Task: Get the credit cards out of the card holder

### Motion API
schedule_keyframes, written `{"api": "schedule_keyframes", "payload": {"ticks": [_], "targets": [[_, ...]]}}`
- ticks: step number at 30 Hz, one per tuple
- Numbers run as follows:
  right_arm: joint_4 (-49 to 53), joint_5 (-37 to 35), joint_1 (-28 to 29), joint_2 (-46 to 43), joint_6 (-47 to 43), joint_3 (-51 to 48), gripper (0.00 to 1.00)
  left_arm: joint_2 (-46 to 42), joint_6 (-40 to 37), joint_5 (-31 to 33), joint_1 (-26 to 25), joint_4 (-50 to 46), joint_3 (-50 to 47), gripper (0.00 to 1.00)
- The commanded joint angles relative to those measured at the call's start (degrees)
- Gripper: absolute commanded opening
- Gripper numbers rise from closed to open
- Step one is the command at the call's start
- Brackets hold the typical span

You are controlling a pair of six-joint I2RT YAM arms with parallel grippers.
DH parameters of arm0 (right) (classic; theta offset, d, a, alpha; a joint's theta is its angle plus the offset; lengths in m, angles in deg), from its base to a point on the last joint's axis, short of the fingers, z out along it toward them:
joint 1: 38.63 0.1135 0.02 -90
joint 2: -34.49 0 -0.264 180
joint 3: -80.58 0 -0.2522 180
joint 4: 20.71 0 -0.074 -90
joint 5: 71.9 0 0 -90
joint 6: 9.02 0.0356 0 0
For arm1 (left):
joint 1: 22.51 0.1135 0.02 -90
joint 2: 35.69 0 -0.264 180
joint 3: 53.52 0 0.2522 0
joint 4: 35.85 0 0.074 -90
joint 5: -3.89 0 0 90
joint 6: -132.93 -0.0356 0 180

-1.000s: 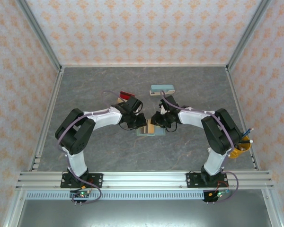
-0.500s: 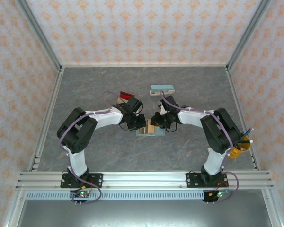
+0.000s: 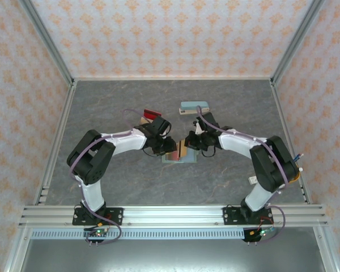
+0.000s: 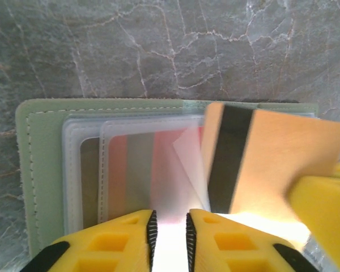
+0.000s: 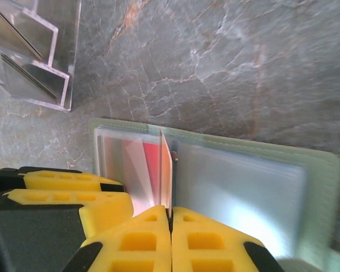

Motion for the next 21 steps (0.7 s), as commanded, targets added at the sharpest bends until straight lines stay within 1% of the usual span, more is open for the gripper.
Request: {"api": "schedule_keyframes", "payload": {"ticks": [1,4,9,10,13,16,19,21], "targets": [[2.99,-2.68,-0.52,-4.43,-2.3,-1.26,0.06,-4.23,-2.39,-0.18,0.22,0.82,-1.16,0.33],[2.31,-1.7,-0.52,-7.99,-2.77,-1.34,0.05,-7.74,-2.89,-0.69,1.03,2.2,-1.46,0.38],[-1.38,1.49,-0.51,-13.21,-3.3,-1.03,0.04,-14.37,-3.11,-2.06,3.8,5.75,-4.0,0.53],[-2.43,2.52,-0.57,-13.8,-3.14,-0.73,0.04,-15.86,-3.24,-3.18,4.51,7.62,-5.08,0.56],[-5.67,5.84,-0.99,-14.76,-1.76,0.36,0.04,-19.35,-3.46,-6.57,6.66,11.24,-7.14,0.62],[-10.43,10.1,-2.13,-14.77,1.38,1.14,0.03,-21.04,-1.61,-11.73,8.78,15.9,-8.6,0.69],[-15.64,14.17,-3.34,-14.17,5.51,1.45,0.04,-21.02,2.28,-17.7,10.23,22.8,-9.56,0.71],[-18.99,16.85,-4.01,-13.78,8.12,1.37,0.04,-20.94,3.63,-19.89,10.51,25.84,-9.84,0.71]]}}
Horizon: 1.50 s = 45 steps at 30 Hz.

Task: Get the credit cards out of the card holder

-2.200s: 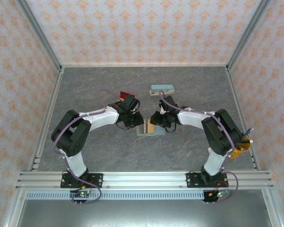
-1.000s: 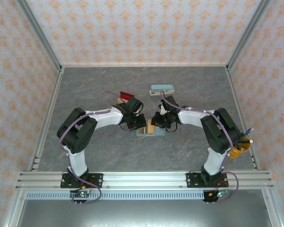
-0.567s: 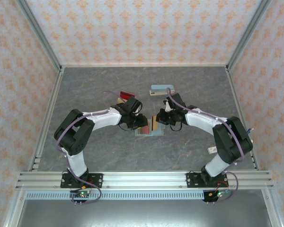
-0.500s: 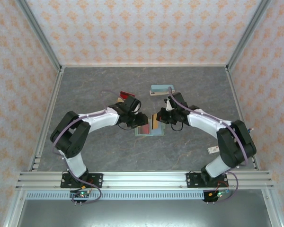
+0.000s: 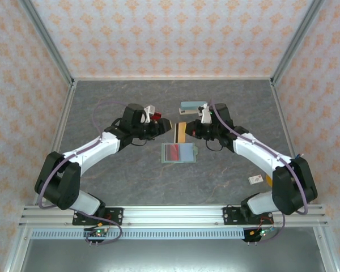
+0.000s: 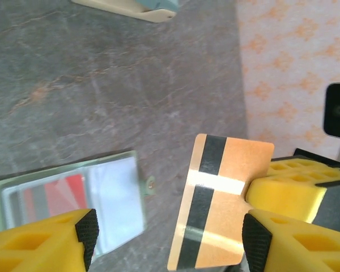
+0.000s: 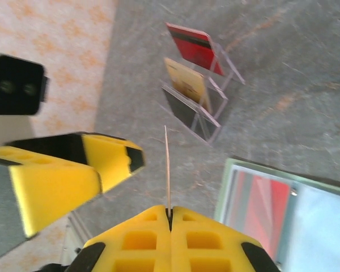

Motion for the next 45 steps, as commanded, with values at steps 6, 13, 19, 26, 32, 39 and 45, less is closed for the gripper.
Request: {"api": "schedule_keyframes", "payload": {"ticks": [6,13,19,26,32,39,45], "targets": [[-13.77,10.55,-1.17,1.57,9.54,2.56,0.04,0.33,6.29,-10.74,0.87,17.04,-1.49,0.67],[-16.58,12.77,-1.24,2.64,12.45,2.7,0.04,-2.16,9.15,-12.73,0.96,27.19,-4.32,0.44],[-15.18,12.54,-1.48,3.23,12.17,3.22,0.04,-3.44,8.88,-12.36,0.96,26.97,-4.88,0.28],[-10.9,12.07,-2.44,3.55,10.53,3.76,0.13,-4.31,5.87,-10.55,0.96,21.17,-5.12,0.0],[4.73,1.39,-2.43,1.02,1.27,6.01,0.65,-7.59,-2.22,1.26,0.96,-0.76,-2.0,0.0],[17.35,-18.9,-2.45,-1.12,-6.48,6.41,0.98,-11.6,-3.9,24.44,0.53,-24.73,4.01,0.0],[20.17,-26.35,-2.4,-2.27,-11.97,5.23,1.0,-8.66,3.6,49.38,-4.19,-40.59,13.98,0.0]]}}
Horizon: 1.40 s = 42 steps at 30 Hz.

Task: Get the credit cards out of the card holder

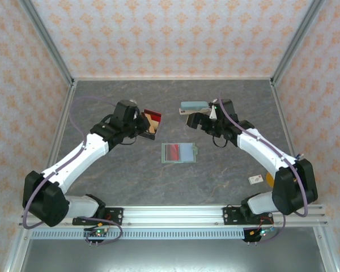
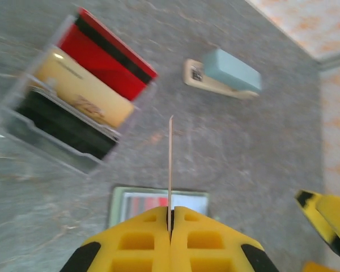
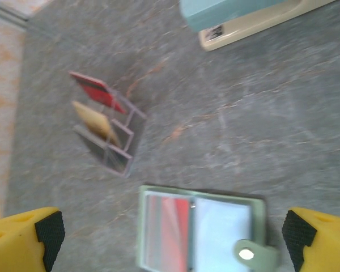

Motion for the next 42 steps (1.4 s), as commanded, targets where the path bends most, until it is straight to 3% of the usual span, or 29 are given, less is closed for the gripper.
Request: {"api": "schedule_keyframes", "payload": {"ticks": [1,8,19,27,42], "targets": [[3.98,-8.66,-0.2,-1.77,-5.18,-0.18,1.0,1.98,5.4,22.07,-2.88,-13.68,6.26,0.0],[4.94,-15.02,-0.17,-1.94,-7.19,-1.73,1.0,8.35,20.17,31.98,-5.59,-12.61,10.21,0.0],[5.68,-16.52,-0.19,-3.17,-7.74,-2.79,1.0,25.39,32.41,31.69,-6.0,-12.22,20.47,0.0],[5.87,-15.76,-0.18,-3.21,-7.84,-2.79,1.0,28.98,42.62,32.74,-5.29,-12.6,21.17,0.0],[6.08,-15.42,-0.2,-2.78,-7.65,-2.61,1.0,33.17,43.87,28.39,-2.81,-12.45,21.67,0.0]]}}
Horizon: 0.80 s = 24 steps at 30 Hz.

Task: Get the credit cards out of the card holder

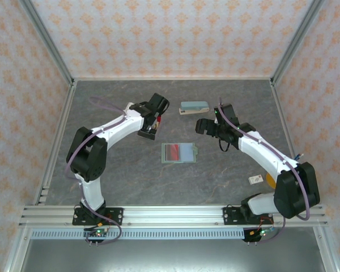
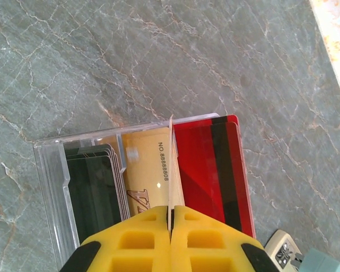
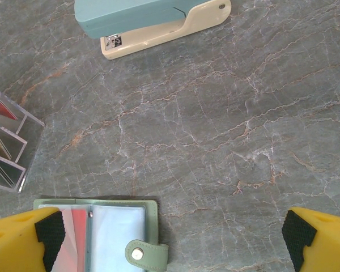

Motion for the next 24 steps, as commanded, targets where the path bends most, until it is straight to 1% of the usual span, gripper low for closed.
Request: {"api": "schedule_keyframes", "payload": {"ticks": [1,11,12,16,18,24], "targets": [[0.94,-0.57,-0.15,-1.09,-0.71,-0.36,1.0,1.41,0.73,0.28,0.49,-1.64,1.04,0.0],[1.15,-0.11,-0.2,-0.96,-0.65,-0.18,1.0,2.22,1.51,-1.06,1.1,-1.2,1.77,0.0],[1.15,0.13,-0.2,-1.01,-0.72,-0.18,1.0,3.54,1.45,-1.13,1.15,-0.75,1.58,0.01],[1.31,-0.08,-0.2,-0.94,-0.7,-0.1,1.0,3.81,1.08,-1.98,1.24,-0.04,1.52,0.1],[1.31,-0.08,-0.2,-0.91,-0.58,-0.09,1.0,3.7,0.75,-2.81,1.34,1.56,0.86,0.12],[1.38,-0.11,-0.19,-0.8,-0.56,-0.1,1.0,3.55,1.23,-3.9,1.32,2.52,0.19,0.1]]}}
